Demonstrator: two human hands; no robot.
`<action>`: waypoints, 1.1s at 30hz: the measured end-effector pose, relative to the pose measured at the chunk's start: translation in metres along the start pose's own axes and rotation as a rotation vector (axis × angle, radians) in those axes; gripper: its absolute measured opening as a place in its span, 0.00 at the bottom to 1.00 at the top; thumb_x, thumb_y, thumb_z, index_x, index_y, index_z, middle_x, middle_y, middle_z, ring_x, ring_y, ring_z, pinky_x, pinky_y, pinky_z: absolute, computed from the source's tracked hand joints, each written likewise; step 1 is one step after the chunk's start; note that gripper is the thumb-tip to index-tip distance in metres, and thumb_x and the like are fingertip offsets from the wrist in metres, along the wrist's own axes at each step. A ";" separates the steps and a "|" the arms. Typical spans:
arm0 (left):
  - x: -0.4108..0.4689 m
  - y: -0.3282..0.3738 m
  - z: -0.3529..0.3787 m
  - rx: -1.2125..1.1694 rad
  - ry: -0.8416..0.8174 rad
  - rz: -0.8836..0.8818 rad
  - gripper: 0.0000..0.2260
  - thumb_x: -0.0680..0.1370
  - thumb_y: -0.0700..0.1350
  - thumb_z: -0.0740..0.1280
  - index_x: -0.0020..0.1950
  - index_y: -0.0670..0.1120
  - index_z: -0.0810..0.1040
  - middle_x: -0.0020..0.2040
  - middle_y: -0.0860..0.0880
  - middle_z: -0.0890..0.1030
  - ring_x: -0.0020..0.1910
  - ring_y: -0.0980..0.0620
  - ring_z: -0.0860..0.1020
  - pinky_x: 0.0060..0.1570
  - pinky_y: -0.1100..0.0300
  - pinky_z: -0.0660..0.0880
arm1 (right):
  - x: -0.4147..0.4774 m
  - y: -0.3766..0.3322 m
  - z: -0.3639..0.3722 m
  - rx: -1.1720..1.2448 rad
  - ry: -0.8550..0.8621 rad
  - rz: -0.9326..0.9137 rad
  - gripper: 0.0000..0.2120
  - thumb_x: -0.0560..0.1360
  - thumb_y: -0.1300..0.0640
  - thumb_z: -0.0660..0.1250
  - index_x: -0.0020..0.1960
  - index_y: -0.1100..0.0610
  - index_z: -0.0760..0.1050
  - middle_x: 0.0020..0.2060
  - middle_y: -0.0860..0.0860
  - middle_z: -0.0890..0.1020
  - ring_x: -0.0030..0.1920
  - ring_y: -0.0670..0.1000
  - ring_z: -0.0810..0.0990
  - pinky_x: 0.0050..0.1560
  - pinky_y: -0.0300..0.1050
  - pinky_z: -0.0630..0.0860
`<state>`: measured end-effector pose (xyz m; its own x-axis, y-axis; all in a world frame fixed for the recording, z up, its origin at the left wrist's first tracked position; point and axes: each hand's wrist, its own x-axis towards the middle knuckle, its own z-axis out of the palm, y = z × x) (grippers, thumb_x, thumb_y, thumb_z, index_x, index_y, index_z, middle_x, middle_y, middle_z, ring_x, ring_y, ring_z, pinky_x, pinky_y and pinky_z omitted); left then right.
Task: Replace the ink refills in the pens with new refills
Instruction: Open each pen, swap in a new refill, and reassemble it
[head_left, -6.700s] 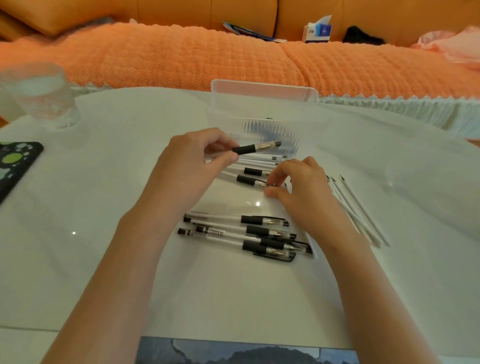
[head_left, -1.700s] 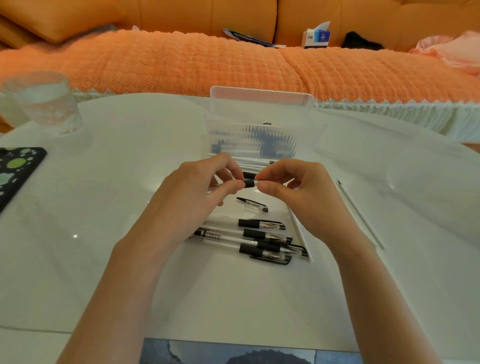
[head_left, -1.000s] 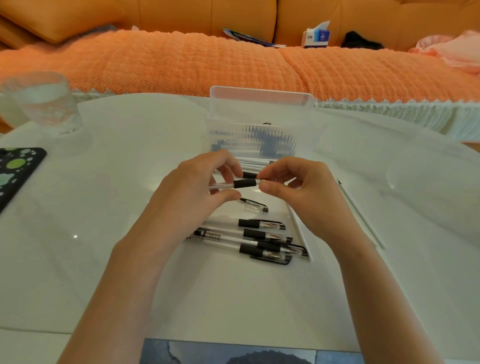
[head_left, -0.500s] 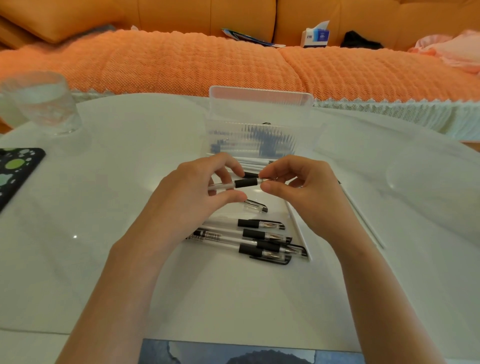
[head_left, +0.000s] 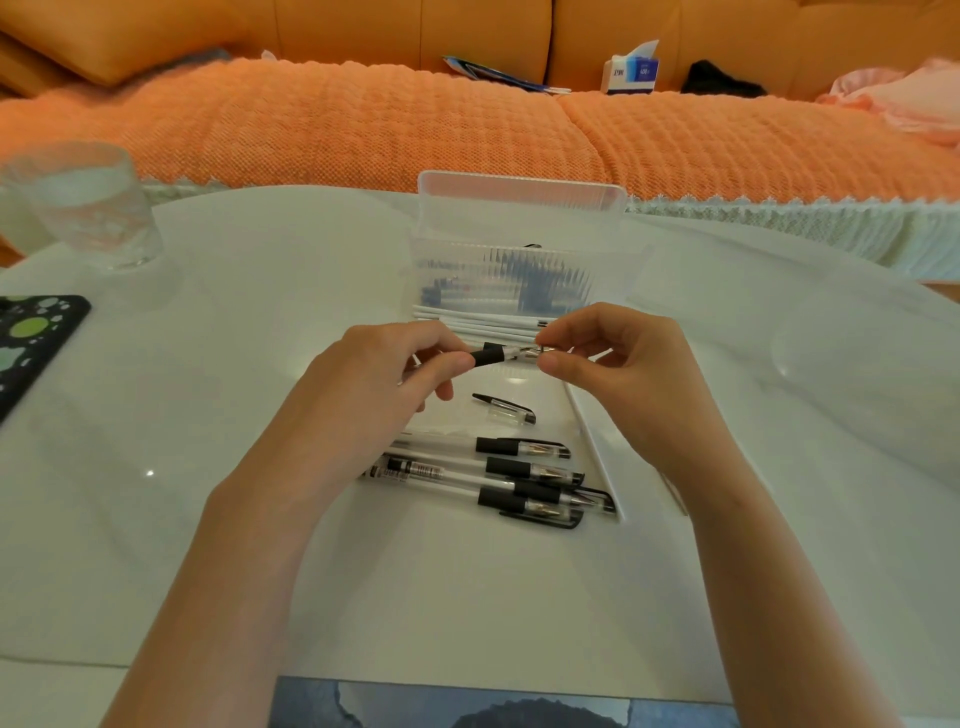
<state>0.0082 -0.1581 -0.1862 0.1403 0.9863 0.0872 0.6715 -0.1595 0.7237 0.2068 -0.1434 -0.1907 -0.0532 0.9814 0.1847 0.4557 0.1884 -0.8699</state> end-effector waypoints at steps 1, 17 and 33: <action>0.000 -0.001 -0.001 -0.006 0.005 -0.003 0.06 0.77 0.53 0.63 0.41 0.57 0.77 0.37 0.61 0.79 0.34 0.60 0.76 0.37 0.63 0.69 | 0.000 0.001 -0.001 -0.002 0.021 0.008 0.03 0.71 0.58 0.73 0.44 0.52 0.81 0.36 0.43 0.82 0.36 0.39 0.75 0.38 0.27 0.70; 0.000 0.000 0.001 -0.016 0.011 -0.012 0.02 0.77 0.52 0.65 0.47 0.56 0.77 0.37 0.57 0.81 0.34 0.60 0.78 0.43 0.57 0.77 | -0.003 0.002 0.022 -0.337 -0.131 0.091 0.05 0.74 0.50 0.68 0.47 0.49 0.80 0.39 0.37 0.75 0.53 0.44 0.70 0.49 0.39 0.65; 0.001 0.004 0.005 -0.057 -0.032 0.009 0.01 0.77 0.50 0.66 0.46 0.56 0.77 0.36 0.57 0.81 0.33 0.59 0.78 0.38 0.62 0.73 | 0.002 -0.007 0.004 0.586 0.018 0.263 0.09 0.76 0.56 0.66 0.51 0.59 0.80 0.45 0.52 0.85 0.45 0.48 0.83 0.37 0.36 0.75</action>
<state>0.0143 -0.1577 -0.1866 0.1695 0.9829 0.0724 0.6274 -0.1643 0.7612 0.1995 -0.1426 -0.1861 0.0116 0.9978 -0.0653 -0.1104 -0.0636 -0.9919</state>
